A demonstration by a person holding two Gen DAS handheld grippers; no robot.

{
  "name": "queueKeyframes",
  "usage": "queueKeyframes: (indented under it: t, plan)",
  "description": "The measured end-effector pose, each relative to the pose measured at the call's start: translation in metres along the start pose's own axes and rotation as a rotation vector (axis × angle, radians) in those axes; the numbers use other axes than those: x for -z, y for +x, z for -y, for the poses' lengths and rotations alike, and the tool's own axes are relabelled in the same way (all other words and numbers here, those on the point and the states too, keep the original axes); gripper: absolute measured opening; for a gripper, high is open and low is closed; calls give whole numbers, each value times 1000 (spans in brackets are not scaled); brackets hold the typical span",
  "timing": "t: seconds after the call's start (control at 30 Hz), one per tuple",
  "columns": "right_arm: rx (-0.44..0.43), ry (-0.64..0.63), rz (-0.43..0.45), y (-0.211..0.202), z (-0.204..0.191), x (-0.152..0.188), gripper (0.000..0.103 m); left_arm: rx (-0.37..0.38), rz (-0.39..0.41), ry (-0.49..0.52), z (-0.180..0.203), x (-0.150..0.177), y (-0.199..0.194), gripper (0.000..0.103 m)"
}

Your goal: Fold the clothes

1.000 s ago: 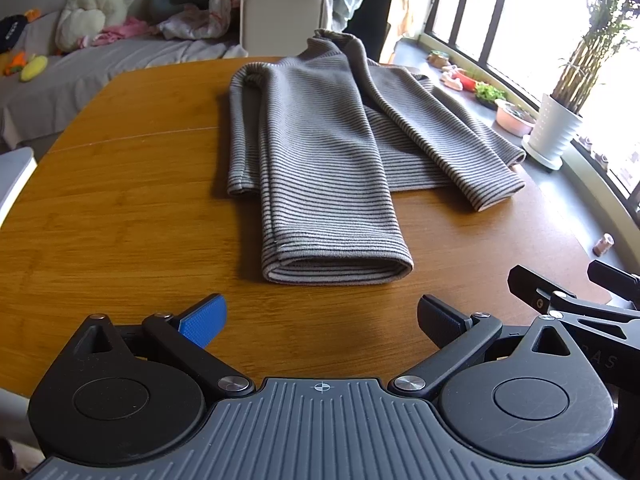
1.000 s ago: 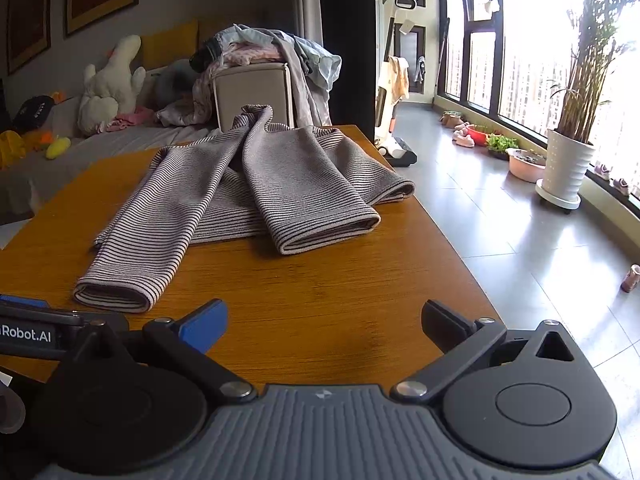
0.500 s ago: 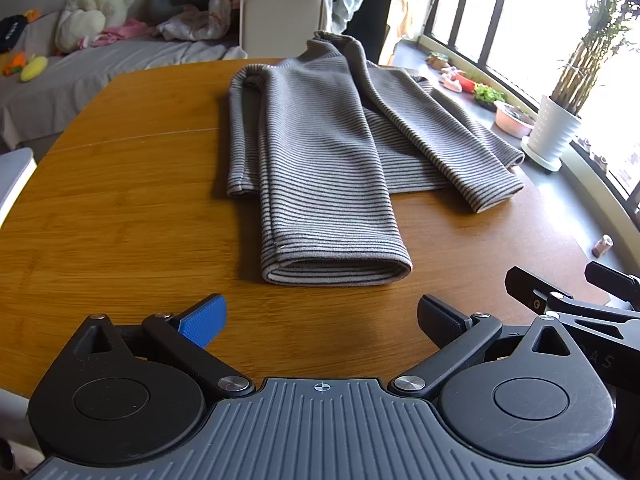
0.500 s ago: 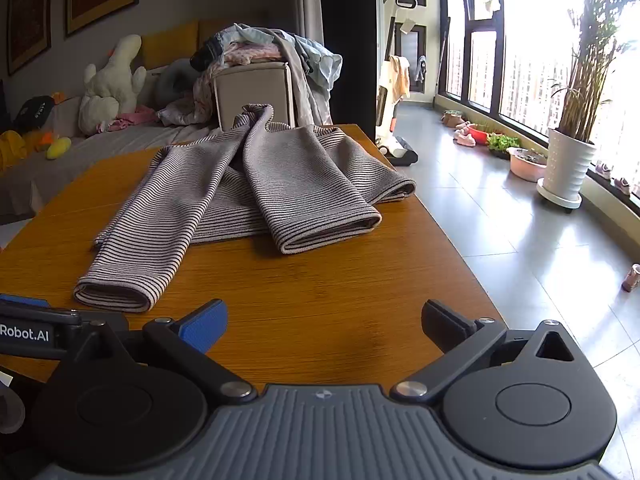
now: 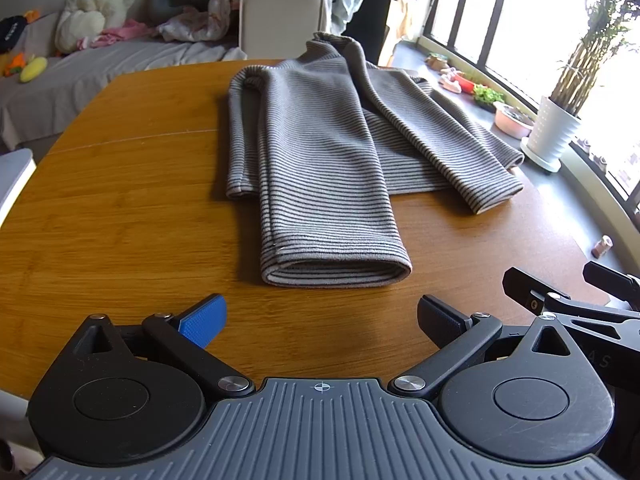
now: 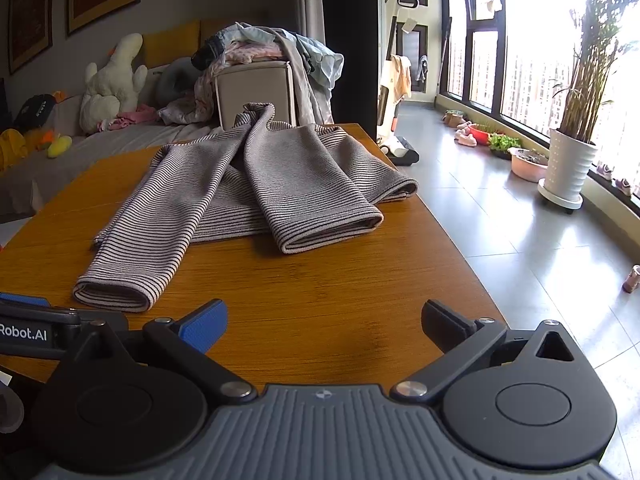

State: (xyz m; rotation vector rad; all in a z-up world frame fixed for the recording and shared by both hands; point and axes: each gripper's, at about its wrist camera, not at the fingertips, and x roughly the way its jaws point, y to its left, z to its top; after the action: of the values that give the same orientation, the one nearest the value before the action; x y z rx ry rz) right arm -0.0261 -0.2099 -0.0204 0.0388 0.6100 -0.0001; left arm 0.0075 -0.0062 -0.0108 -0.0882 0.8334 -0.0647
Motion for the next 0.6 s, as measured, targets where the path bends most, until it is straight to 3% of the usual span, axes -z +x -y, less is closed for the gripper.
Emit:
queueKeyframes:
  t: [0.6]
  plan:
    - [8,-35,-11,6,0,-2,103,7,29,-9,-6,-11,5,103]
